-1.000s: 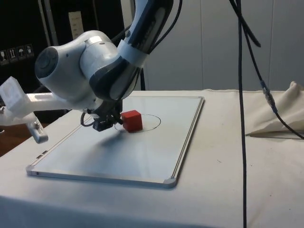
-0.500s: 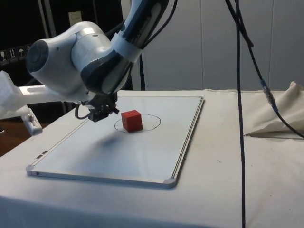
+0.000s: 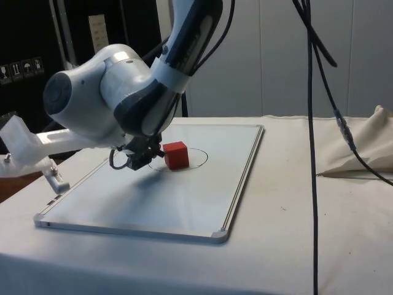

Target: Push the cube into the marked area.

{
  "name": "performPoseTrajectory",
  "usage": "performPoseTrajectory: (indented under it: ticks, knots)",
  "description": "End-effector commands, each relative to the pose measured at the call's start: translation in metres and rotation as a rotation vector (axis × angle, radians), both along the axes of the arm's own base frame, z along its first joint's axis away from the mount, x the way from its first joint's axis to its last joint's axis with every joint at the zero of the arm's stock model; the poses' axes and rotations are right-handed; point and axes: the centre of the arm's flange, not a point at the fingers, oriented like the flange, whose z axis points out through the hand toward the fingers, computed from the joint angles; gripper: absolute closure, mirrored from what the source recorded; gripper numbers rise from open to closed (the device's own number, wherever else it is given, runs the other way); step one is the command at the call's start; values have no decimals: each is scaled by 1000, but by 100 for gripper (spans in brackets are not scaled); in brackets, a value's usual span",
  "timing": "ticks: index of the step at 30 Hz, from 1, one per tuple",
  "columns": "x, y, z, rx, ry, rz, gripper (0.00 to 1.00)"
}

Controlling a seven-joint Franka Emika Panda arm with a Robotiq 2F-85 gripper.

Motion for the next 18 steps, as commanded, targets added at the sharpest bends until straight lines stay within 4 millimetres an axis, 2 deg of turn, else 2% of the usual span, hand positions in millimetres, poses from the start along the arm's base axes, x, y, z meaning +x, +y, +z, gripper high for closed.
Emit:
performPoseTrajectory:
  ticks: [1, 7, 10, 15, 16, 18]
  knots:
    - [-1, -2, -1, -9, 13, 3, 100]
    - [2, -1, 3, -20, 1, 10, 100]
    - [8, 1, 14, -12, -11, 25, 100]
    - [12, 11, 24, -9, -24, 34, 100]
    - [14, 7, 22, -9, -28, 29, 100]
    - [14, 20, 29, -7, -30, 38, 100]
